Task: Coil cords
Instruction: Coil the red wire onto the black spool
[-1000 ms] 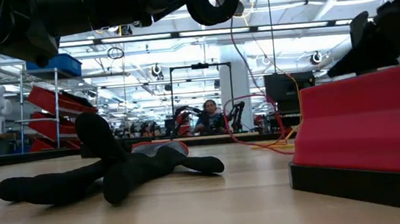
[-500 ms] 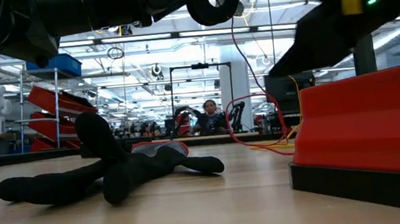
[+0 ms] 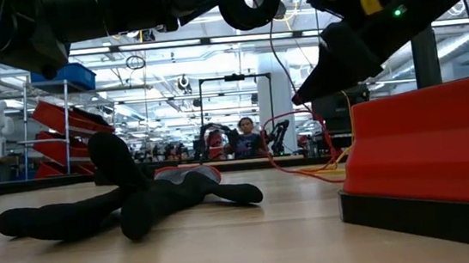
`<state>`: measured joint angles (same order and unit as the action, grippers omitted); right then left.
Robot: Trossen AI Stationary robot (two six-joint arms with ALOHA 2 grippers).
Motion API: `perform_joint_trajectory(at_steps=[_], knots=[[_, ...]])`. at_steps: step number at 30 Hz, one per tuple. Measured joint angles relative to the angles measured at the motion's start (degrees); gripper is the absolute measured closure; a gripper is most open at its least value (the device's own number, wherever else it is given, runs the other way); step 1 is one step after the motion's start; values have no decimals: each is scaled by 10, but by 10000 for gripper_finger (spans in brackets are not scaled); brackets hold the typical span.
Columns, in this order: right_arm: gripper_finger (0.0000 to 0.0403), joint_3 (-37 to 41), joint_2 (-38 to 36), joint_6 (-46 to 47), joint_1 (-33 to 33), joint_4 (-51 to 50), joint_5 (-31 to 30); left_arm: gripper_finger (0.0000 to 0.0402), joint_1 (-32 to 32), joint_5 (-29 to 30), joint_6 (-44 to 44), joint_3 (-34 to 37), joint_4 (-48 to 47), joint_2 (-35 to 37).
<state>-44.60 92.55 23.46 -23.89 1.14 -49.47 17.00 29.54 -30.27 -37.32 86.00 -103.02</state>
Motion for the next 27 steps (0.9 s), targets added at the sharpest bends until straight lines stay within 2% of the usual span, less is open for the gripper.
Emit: perform_joint_trajectory(at_steps=[7, 18, 23, 27], knots=[[326, 0, 0, -8, 7, 6, 30, 401, 0, 0, 0, 0, 0, 0], [326, 0, -4, 13, 0, -37, 17, 401, 0, 0, 0, 0, -7, 0], [326, 0, -29, 50, -17, -81, 15, 401, 0, 0, 0, 0, -13, 0], [326, 0, -43, 57, -25, -70, 27, 401, 0, 0, 0, 0, -13, 0]])
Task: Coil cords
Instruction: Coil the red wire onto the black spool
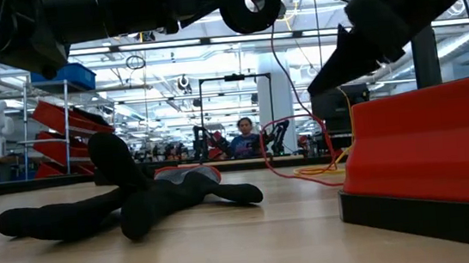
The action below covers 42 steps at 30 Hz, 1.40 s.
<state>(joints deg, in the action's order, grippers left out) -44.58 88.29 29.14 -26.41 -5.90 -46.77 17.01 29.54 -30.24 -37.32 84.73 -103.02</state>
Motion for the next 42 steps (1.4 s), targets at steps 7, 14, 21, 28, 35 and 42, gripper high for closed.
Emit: perform_joint_trajectory(at_steps=[7, 14, 21, 28, 35, 42], knots=[[326, 0, 25, -26, 16, 48, 61, 401, 0, -2, 6, 0, 0, 0], [326, 0, 44, -30, 36, 48, 44, 401, 0, -4, 14, 0, -2, 0], [347, 0, 45, -48, 38, 74, 31, 401, -1, -4, 14, 0, -3, 0], [384, 0, 45, -54, 43, 82, 36, 401, -1, -4, 14, 0, -3, 0], [400, 0, 80, -68, 44, 135, 37, 401, -1, -4, 14, 0, -3, 0], [402, -19, 142, -108, 59, 289, 30, 401, -11, -6, 14, 0, -13, 0]])
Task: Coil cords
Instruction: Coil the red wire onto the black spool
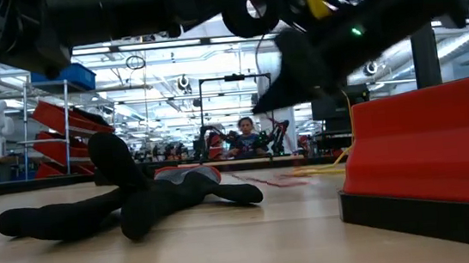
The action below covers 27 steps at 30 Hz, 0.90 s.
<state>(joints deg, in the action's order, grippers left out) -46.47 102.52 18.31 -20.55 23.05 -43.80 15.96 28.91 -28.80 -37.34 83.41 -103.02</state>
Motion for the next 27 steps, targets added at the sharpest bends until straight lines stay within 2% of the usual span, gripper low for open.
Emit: perform_joint_trajectory(at_steps=[10, 21, 27], knots=[[402, -86, 13, -43, 3, 8, -28, 401, -13, 3, 0, 0, -34, 0], [403, -96, 2, -53, -19, -1, -42, 401, -19, 29, -21, 0, -79, 0], [403, -96, -35, -74, -37, -26, -56, 401, -24, 30, -21, 0, -96, 0]])
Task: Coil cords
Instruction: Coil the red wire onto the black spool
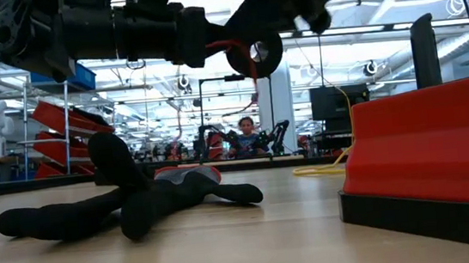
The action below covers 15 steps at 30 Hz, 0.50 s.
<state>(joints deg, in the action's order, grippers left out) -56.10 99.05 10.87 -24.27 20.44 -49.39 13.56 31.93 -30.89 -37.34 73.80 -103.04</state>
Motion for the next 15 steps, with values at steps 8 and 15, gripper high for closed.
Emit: perform_joint_trajectory(at_steps=[8, 15], knots=[[403, 0, -53, 68, -5, -111, 17, 401, 0, 0, 0, 0, 2, 0], [403, -1, -28, 112, -1, -128, 46, 401, 0, -2, 6, 0, 7, 0]])
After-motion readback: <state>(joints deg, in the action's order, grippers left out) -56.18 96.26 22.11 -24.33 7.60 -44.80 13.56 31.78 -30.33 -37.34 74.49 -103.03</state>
